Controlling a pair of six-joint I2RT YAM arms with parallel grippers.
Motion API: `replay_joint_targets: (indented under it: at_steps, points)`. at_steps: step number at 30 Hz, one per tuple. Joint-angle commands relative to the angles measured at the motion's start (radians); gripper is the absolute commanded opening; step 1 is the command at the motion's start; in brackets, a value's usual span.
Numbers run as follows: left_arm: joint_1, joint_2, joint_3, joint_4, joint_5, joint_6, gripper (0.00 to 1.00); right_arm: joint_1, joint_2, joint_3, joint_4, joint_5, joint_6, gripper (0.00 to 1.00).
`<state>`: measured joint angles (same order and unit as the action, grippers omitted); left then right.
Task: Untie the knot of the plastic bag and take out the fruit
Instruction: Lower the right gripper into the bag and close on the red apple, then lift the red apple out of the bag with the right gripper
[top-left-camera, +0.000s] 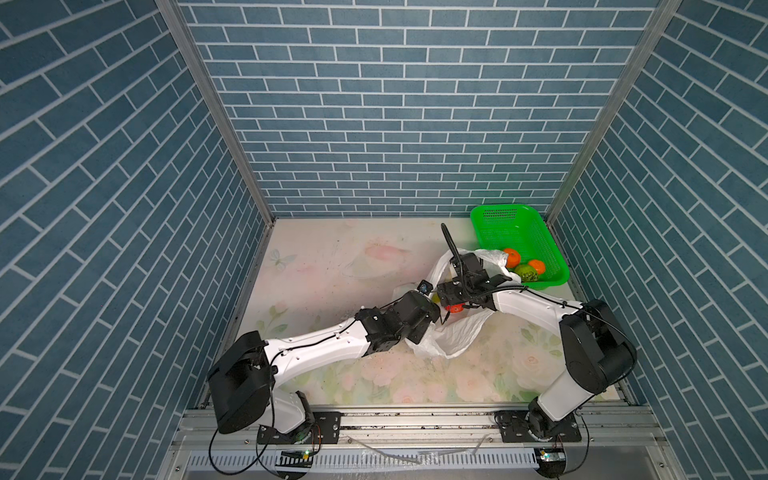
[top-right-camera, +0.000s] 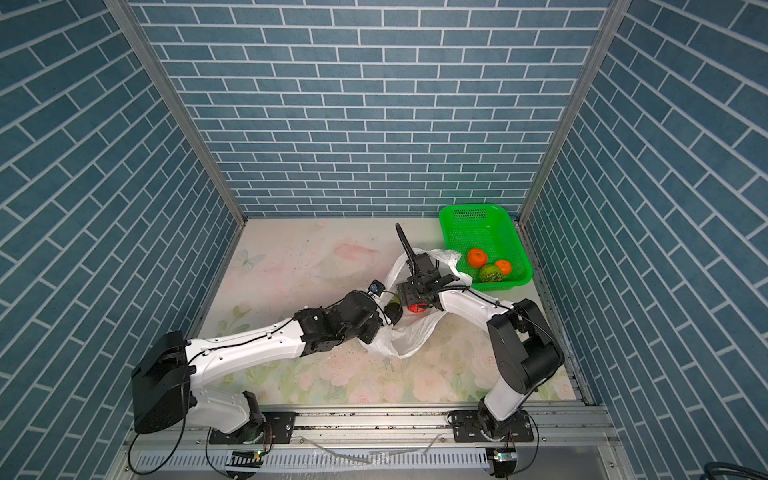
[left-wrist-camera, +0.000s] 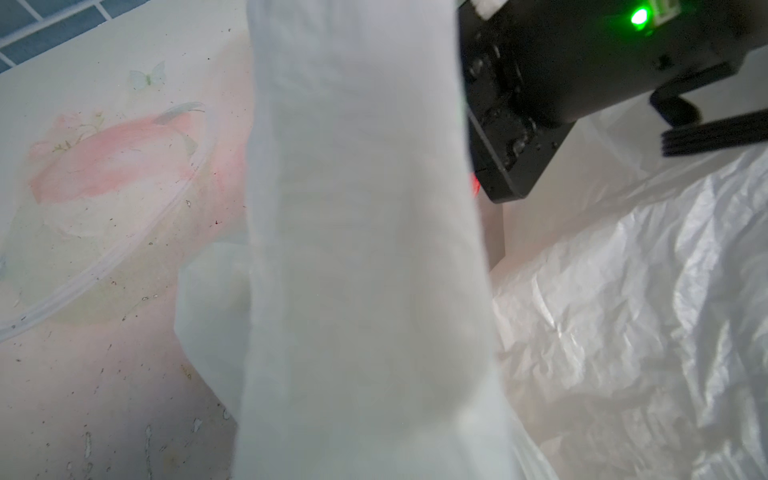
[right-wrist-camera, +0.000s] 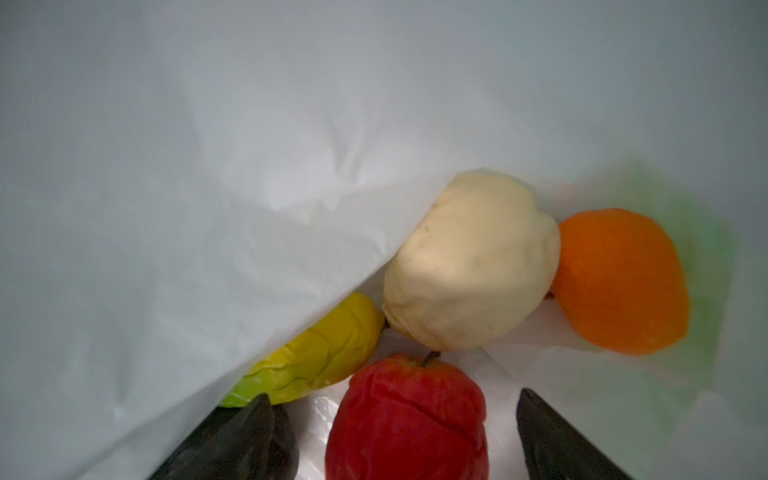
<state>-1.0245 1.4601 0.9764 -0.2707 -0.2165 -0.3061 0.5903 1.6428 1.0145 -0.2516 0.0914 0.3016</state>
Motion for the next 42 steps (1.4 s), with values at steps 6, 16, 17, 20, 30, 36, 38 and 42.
replay_joint_targets:
  at_steps: [6, 16, 17, 20, 30, 36, 38, 42]
  points:
    - [-0.001, 0.013, 0.041, 0.041, -0.042, -0.006, 0.0, -0.009, 0.075, 0.006, -0.069, -0.029, 0.086, 0.91]
    - [-0.001, 0.049, 0.064, 0.03, -0.079, -0.016, 0.0, -0.007, 0.053, -0.011, -0.068, -0.08, 0.09, 0.64]
    - [-0.002, 0.051, 0.066, 0.028, -0.084, -0.018, 0.0, -0.007, 0.034, -0.019, -0.069, -0.092, 0.09, 0.61]
    - [-0.002, 0.057, 0.069, 0.025, -0.102, -0.026, 0.0, 0.006, -0.026, -0.04, -0.08, -0.134, 0.084, 0.58]
    - [0.008, 0.035, 0.061, 0.06, -0.132, -0.041, 0.0, 0.077, -0.234, -0.065, -0.225, -0.227, 0.045, 0.56]
    - [0.008, 0.035, 0.064, 0.057, -0.132, -0.036, 0.0, 0.086, -0.315, 0.031, -0.345, -0.25, 0.029, 0.56]
    - [0.009, 0.033, 0.065, 0.053, -0.133, -0.034, 0.0, 0.086, -0.33, 0.08, -0.388, -0.266, 0.021, 0.56]
    - [0.009, 0.03, 0.064, 0.05, -0.136, -0.031, 0.0, 0.086, -0.349, 0.183, -0.446, -0.301, 0.001, 0.56]
